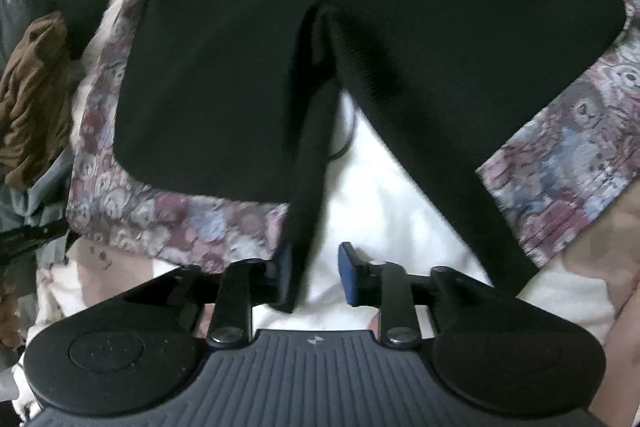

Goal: Fold clothes

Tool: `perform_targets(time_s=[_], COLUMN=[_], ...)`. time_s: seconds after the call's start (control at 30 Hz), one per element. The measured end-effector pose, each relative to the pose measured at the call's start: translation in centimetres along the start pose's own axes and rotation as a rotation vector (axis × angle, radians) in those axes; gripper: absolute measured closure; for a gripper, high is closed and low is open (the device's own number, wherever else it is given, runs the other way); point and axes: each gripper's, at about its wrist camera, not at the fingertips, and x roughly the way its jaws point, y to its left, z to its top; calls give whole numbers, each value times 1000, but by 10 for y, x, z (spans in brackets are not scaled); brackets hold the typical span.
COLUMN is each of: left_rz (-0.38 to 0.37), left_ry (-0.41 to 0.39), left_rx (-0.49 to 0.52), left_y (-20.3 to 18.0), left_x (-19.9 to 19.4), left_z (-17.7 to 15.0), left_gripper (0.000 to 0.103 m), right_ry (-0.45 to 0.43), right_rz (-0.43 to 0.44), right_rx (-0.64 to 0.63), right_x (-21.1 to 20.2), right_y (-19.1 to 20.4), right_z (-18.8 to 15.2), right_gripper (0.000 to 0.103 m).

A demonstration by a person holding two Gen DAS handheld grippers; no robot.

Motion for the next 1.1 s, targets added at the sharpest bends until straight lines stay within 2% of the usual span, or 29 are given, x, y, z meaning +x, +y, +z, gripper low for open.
perform_targets(time_s=[0.1, 0.17, 0.33, 0.4, 0.43, 0.5, 0.57, 0.7, 0.73, 0.77, 0.87, 0.9, 0.93, 0.97, 1.0, 1.1], left_rz=[-24, -26, -79, -106, -117, -144, -172, -205, -202, -192, -180, -190, -192, -186, -180, -161], left_ry=[-15, -21, -5, -2, -2, -13, -21, -2, 10, 18, 40, 46, 50, 48, 46, 41], left_rx=[-24, -20, -47, -67, -78, -81, -76, -59, -57, -55, -40, -36, -29, -16, -4, 9], left_y=[4, 7, 10, 11, 10, 9, 8, 1, -1, -2, -2, -2, -3, -4, -6, -7], left_x=[-2, 0, 14, 17, 19, 18, 19, 29, 33, 35, 37, 37, 36, 34, 32, 22], left_z=[2, 4, 5, 5, 5, 6, 6, 7, 7, 7, 5, 5, 4, 4, 4, 7], left_gripper=[88, 82, 80, 80, 78, 73, 61, 57, 60, 71, 92, 95, 97, 98, 98, 99], right_ry=[-17, -32, -29, -26, -25, -21, -17, -10, -9, -11, -10, -8, -7, -6, -4, -1], right_rz=[16, 31, 70, 70, 71, 73, 70, 69, 71, 74, 84, 88, 92, 96, 100, 112], right_rx=[20, 28, 58, 54, 48, 46, 45, 50, 60, 70, 76, 75, 75, 74, 73, 72], right_x=[1, 2, 12, 16, 18, 23, 28, 35, 37, 38, 37, 37, 36, 36, 35, 33], right_y=[-7, -5, 1, 4, 4, 3, 4, 4, 3, 2, 2, 3, 3, 3, 3, 4], right_z=[0, 0, -3, -5, -6, -7, -8, -9, -9, -9, -10, -11, -11, -12, -12, -13], right_gripper=[74, 74, 74, 63, 62, 61, 61, 61, 61, 61, 63, 72, 77, 91, 98, 102])
